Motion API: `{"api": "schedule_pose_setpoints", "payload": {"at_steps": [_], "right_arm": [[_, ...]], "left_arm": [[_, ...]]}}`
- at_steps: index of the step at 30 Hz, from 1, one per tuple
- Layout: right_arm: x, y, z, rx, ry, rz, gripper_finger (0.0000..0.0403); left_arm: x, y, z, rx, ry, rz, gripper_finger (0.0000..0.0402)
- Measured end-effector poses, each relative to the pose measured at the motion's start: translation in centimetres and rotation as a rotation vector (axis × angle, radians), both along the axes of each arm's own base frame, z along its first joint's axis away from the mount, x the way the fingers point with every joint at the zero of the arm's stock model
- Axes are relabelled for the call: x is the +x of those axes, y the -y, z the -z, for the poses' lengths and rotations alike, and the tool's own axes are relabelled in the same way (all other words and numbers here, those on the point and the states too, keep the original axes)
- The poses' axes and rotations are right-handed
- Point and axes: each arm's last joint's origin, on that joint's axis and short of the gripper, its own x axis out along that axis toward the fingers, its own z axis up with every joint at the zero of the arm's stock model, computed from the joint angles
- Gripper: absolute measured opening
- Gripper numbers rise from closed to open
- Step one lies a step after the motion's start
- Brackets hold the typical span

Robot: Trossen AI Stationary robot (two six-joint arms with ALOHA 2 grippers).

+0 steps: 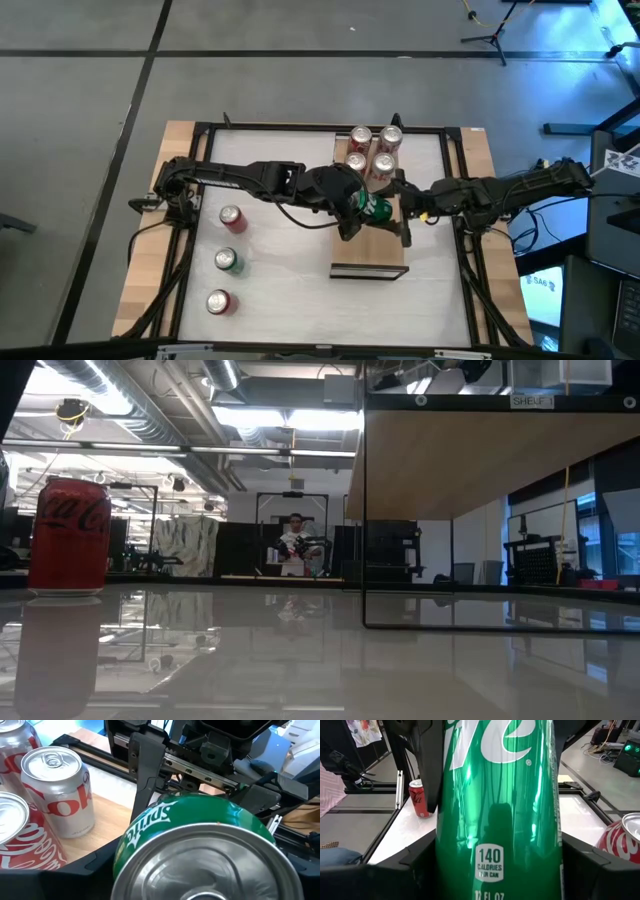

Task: Place canned beverage on shelf
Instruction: Put the top green soda can on the shelf

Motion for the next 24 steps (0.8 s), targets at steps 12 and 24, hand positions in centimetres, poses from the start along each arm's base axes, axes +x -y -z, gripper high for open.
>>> {"api": "schedule_pose_setpoints", "payload": {"at_steps": [12,24], "right_arm": [[-0.06,-0.03,-0.06,0.006,0.002,-0.015,0.0293],[-0.07,-0.03,0.01,0.003,-0.002,-0.017,0.0293]], "left_arm": [[0.14,-0.66,-0.12,-0.004,0.015,-0.025,0.0304],[0.17,-0.64,-0.14,-0.001,0.016,0.013,0.0316]]}}
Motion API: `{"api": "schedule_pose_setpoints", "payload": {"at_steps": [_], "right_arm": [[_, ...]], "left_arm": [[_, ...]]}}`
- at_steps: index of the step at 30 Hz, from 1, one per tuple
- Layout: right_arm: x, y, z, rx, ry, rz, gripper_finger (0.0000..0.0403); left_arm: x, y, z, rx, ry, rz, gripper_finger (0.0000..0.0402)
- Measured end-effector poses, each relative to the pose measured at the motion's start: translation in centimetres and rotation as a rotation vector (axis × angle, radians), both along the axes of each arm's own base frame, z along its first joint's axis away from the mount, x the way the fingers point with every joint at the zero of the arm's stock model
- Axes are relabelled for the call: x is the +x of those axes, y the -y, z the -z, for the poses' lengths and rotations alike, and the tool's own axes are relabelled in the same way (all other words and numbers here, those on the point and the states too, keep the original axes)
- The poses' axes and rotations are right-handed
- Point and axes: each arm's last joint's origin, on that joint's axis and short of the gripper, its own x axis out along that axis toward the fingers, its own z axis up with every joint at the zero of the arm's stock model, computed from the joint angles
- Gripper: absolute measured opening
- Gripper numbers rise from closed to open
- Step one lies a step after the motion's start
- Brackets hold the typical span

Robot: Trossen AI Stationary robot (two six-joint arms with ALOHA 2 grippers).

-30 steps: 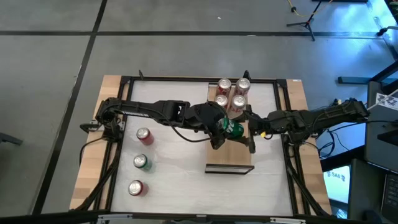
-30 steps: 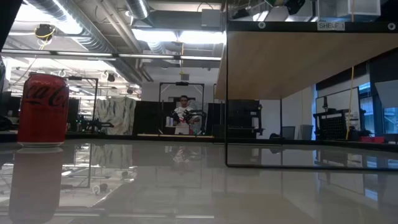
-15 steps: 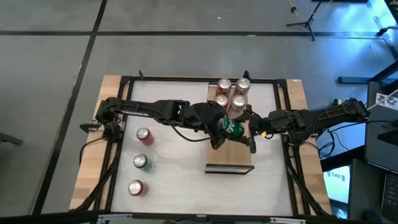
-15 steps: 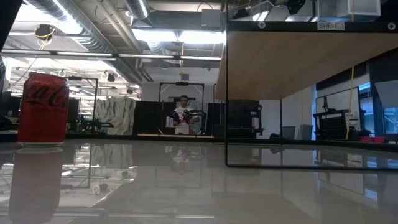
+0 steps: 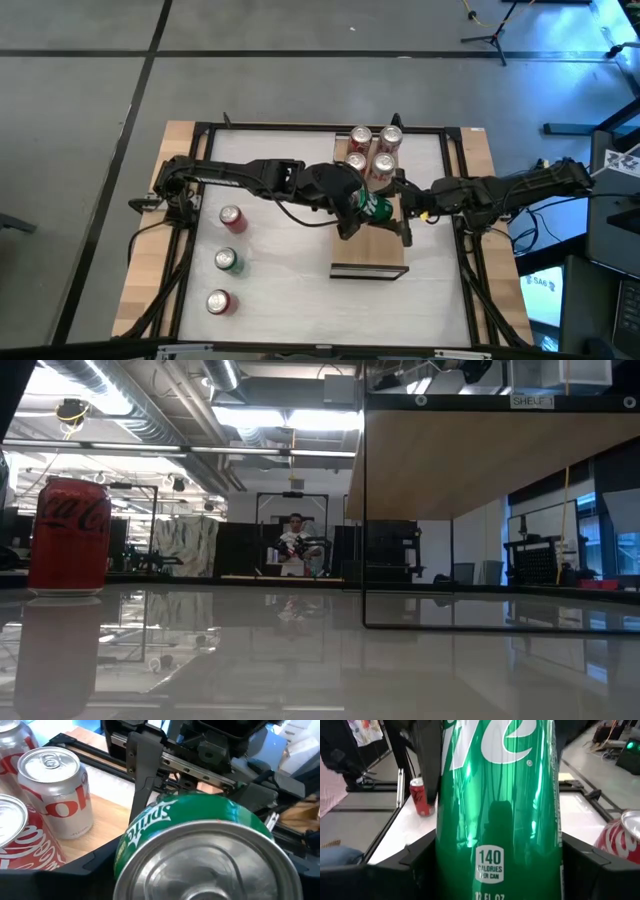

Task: Place canned beverage on shelf
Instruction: Put the top green soda can on the shelf

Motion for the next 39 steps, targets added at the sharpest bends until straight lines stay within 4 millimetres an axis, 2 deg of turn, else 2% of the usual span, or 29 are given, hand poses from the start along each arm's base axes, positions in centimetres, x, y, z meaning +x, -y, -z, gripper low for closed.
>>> {"api": "schedule_pose_setpoints", "payload": {"at_steps": [10,19,22,26,30,34,39], "right_arm": [[-0.3,0.0,0.1,-0.005,-0.016,0.000,0.0293],[-2.2,0.6,-0.8,0.002,0.008,0.016,0.0293],[-2.9,0.8,-1.2,-0.002,0.020,0.046,0.0293],[-3.6,1.1,-1.2,0.006,0.010,0.075,0.0293],[-4.4,1.3,0.0,0.040,0.003,0.084,0.0293],[-5.1,1.6,1.5,0.073,0.014,0.132,0.0293],[-5.3,1.5,2.7,0.121,0.112,0.099,0.0293]], "left_arm": [[-0.4,0.0,-0.3,0.043,-0.005,0.044,0.0368],[-2.7,0.3,-2.9,0.086,0.043,0.079,0.0367],[-3.6,0.5,-3.2,0.089,0.015,0.087,0.0367],[-4.0,0.8,-2.7,0.117,-0.053,0.062,0.0367],[-3.5,1.2,-1.5,0.148,-0.114,0.047,0.0367],[-2.3,1.4,-0.1,0.153,-0.140,0.048,0.0367],[-0.4,1.7,1.9,0.158,-0.161,0.046,0.0367]]}}
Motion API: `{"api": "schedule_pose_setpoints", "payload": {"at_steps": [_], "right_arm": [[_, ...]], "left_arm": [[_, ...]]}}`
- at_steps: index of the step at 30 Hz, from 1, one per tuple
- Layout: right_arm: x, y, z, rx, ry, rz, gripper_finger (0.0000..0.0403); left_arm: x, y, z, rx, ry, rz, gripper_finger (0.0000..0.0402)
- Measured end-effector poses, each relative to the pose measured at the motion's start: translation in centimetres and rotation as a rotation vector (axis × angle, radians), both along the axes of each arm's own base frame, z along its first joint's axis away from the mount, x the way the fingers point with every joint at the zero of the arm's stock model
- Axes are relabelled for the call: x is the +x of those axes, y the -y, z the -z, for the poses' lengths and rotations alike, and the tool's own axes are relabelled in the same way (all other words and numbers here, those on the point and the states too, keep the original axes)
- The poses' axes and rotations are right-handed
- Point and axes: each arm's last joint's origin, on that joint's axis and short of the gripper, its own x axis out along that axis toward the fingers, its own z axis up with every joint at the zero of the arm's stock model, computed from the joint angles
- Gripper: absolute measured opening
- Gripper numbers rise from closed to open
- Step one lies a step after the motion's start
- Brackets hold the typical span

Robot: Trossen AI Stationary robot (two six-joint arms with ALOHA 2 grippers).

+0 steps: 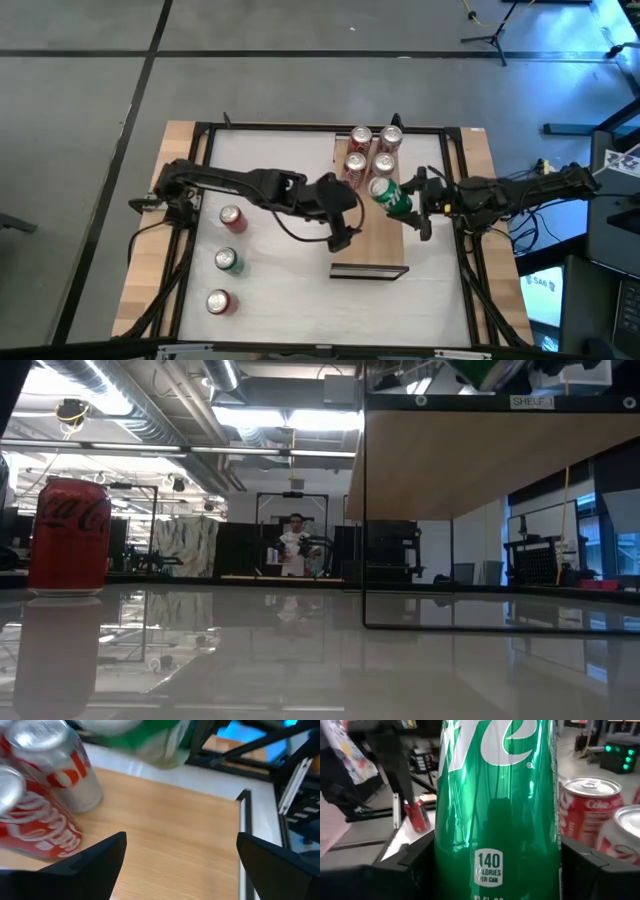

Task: Place canned beverage on shelf
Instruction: Put the top green soda can on the shelf

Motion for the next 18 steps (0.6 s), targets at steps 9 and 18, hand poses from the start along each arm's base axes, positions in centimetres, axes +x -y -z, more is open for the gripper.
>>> {"api": "schedule_pose_setpoints", "payload": {"at_steps": [9,18], "right_arm": [[0.1,0.0,2.5,-0.008,-0.027,0.000,0.0302],[0.2,0.0,4.1,-0.020,-0.027,0.021,0.0298]], "left_arm": [[2.1,-0.6,2.3,0.129,0.021,-0.240,0.0366],[2.0,-1.0,2.3,0.190,0.055,-0.394,0.0330]]}}
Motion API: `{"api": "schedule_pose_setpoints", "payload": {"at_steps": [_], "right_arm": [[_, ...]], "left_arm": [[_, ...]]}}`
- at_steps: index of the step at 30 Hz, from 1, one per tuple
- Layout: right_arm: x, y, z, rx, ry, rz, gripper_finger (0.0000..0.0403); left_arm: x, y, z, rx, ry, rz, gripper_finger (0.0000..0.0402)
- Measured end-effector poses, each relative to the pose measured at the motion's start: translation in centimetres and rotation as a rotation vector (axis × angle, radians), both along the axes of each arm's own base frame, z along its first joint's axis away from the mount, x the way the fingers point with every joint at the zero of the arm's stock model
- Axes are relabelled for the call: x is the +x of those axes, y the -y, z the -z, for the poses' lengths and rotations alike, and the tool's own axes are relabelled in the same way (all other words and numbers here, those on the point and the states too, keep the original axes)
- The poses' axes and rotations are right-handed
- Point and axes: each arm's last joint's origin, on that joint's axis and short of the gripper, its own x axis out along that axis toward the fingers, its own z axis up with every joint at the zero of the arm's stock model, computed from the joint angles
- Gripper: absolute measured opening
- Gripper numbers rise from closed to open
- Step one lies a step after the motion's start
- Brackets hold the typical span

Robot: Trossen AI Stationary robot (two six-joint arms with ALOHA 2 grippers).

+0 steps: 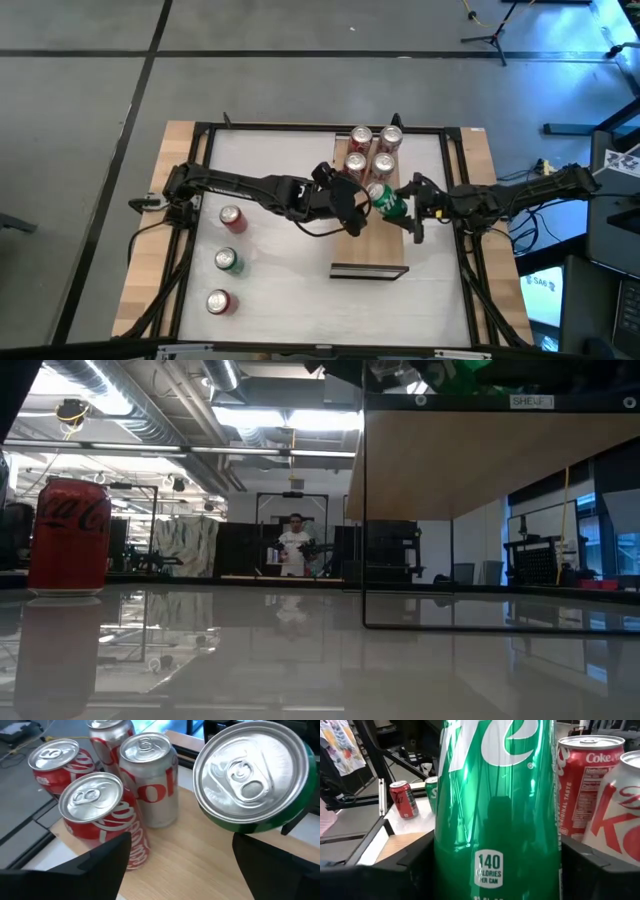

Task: Place canned beverage on shelf
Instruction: Put the top green soda can on the shelf

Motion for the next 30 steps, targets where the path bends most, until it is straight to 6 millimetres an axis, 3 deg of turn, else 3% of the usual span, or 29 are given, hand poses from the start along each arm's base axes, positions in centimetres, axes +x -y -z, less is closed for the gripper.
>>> {"api": "schedule_pose_setpoints", "payload": {"at_steps": [11,30], "right_arm": [[0.1,0.1,0.3,-0.050,-0.018,0.015,0.0300],[0.0,0.0,0.5,-0.055,-0.043,0.009,0.0307]], "left_arm": [[1.0,-0.3,1.0,0.011,0.006,-0.017,0.0279],[1.5,-0.4,0.4,0.045,0.069,-0.011,0.0275]]}}
